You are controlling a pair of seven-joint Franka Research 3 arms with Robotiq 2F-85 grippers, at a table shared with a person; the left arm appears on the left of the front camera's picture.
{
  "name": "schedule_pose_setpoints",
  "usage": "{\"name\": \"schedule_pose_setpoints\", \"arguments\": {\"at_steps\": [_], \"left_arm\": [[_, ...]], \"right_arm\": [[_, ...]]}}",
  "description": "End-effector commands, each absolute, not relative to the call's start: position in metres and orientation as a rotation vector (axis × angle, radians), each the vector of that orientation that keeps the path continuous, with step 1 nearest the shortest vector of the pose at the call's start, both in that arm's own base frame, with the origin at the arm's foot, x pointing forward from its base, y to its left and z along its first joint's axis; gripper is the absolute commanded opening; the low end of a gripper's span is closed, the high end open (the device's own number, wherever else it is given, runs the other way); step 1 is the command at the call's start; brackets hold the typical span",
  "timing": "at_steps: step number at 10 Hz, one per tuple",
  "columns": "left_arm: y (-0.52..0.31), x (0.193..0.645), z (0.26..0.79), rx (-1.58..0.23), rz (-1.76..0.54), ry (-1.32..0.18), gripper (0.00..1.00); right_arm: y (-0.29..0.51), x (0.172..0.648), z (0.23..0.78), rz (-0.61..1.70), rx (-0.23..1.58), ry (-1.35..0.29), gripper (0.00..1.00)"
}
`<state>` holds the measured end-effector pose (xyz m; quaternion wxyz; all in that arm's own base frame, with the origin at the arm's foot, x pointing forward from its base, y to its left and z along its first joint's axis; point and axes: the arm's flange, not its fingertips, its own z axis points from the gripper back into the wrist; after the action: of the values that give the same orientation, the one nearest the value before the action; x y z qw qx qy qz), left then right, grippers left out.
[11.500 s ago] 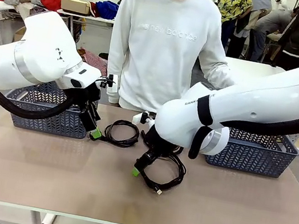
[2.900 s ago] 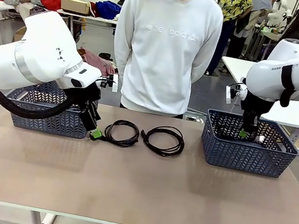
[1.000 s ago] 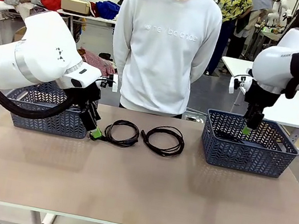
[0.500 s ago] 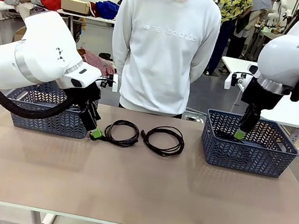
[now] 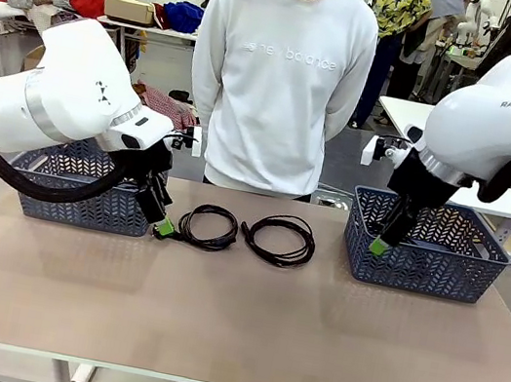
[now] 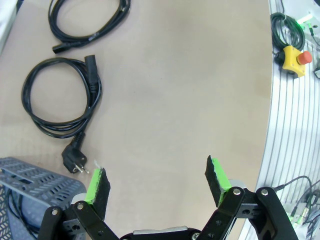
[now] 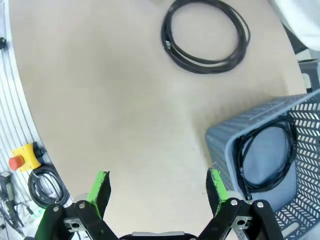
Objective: Organize the cables according to human instructions.
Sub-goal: Pick up a bundle of cables and place it in the basket indicated by the human.
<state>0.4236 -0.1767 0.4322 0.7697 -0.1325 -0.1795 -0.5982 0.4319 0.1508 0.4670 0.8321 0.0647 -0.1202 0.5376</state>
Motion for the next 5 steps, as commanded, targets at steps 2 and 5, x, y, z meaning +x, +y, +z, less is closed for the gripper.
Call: {"name": "schedule_pose_setpoints", "arguments": {"at_steps": [2,5], "left_arm": [[-0.1755,0.4225,0.4331,-0.284,-1.295,-0.391,1.00],[-0.1755,0.4225,0.4331,-0.284,-1.295,-0.391,1.00]], "right_arm": [[0.1631,0.4175,0.4531,1.151,0.177,-0.283,1.00],[0.1654,0.4215,0.4547,1.163,0.155,-0.249,1.00]]}}
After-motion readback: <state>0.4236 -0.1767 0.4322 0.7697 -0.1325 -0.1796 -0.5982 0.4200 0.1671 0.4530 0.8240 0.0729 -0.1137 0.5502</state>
